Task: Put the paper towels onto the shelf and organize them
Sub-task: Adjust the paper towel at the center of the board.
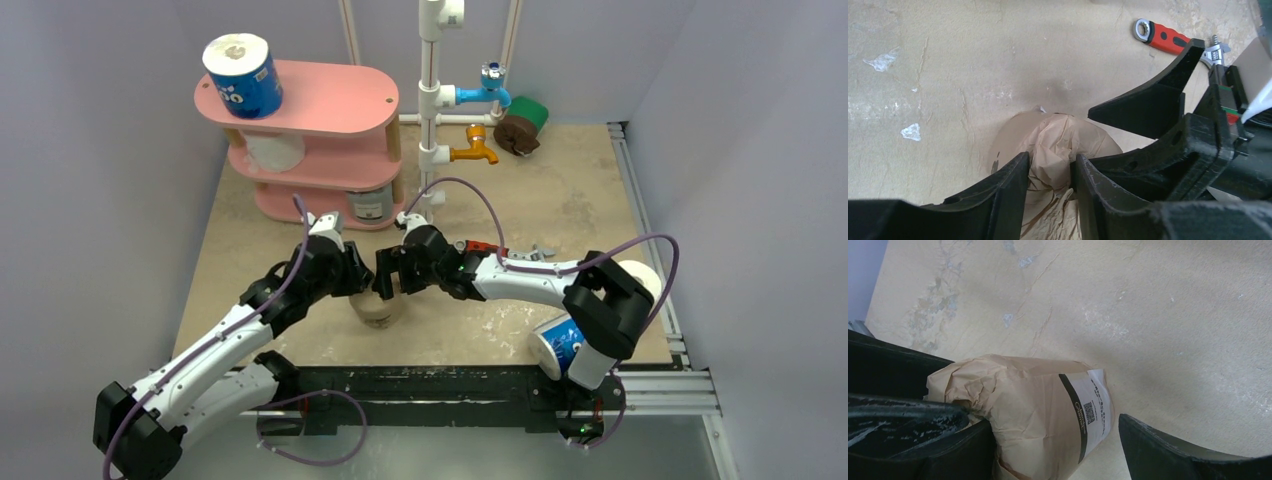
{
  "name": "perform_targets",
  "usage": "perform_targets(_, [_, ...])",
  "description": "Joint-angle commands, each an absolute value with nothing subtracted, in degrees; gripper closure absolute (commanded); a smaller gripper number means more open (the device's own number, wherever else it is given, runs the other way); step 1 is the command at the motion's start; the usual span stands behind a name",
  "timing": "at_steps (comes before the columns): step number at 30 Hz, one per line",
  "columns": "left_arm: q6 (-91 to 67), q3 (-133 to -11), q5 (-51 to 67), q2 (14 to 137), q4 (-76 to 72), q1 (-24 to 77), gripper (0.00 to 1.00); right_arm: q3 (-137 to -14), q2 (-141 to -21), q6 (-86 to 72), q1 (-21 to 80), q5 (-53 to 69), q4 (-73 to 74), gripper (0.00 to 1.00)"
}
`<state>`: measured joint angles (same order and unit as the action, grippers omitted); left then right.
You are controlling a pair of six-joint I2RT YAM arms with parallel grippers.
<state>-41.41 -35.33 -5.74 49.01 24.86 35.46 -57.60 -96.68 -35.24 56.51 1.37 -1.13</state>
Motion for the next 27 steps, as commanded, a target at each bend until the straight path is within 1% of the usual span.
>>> perform_targets(1, [-42.2, -36.5, -4.6, 46.8, 26.7, 35.9, 0.57, -58.2, -99.1, -34.0, 56.9, -3.6, 3.8, 0.17])
perform_targets(5, [-42.5, -39.5, -4.7, 43.9, 29.6, 35.9, 0.44, -57.8, -98.4, -34.0, 56.9, -3.7, 3.5, 0.17])
perform_targets(7, [-42.4, -41.2, -5.5, 42.5, 31.6, 35.9, 0.41, -57.8, -98.1, -33.9, 56.9, -3.6, 3.6, 0.17])
perform_targets(9, [-42.2, -43.0, -7.1, 41.3, 34.0, 35.9, 0.39, -57.8, -97.7, -33.8, 56.9, -3.6, 3.6, 0.17])
perform_targets(14, [-42.8, -43.9, -13.4, 39.3, 37.8, 35.0, 0.39, -57.8, -96.8, -33.5, 56.9, -3.2, 3.5, 0.16])
perform_targets(21, [-43.2, -43.0, -14.2, 43.5, 36.6, 33.7, 0.42, -57.4, -95.8, -33.3, 56.9, -2.5, 3.3, 0.16])
perform_targets(27, [-43.4, -42.8, -15.2, 48.0, 34.6, 33.5, 0.43, -57.1, -95.4, -33.0, 56.9, -2.3, 3.1, 0.16])
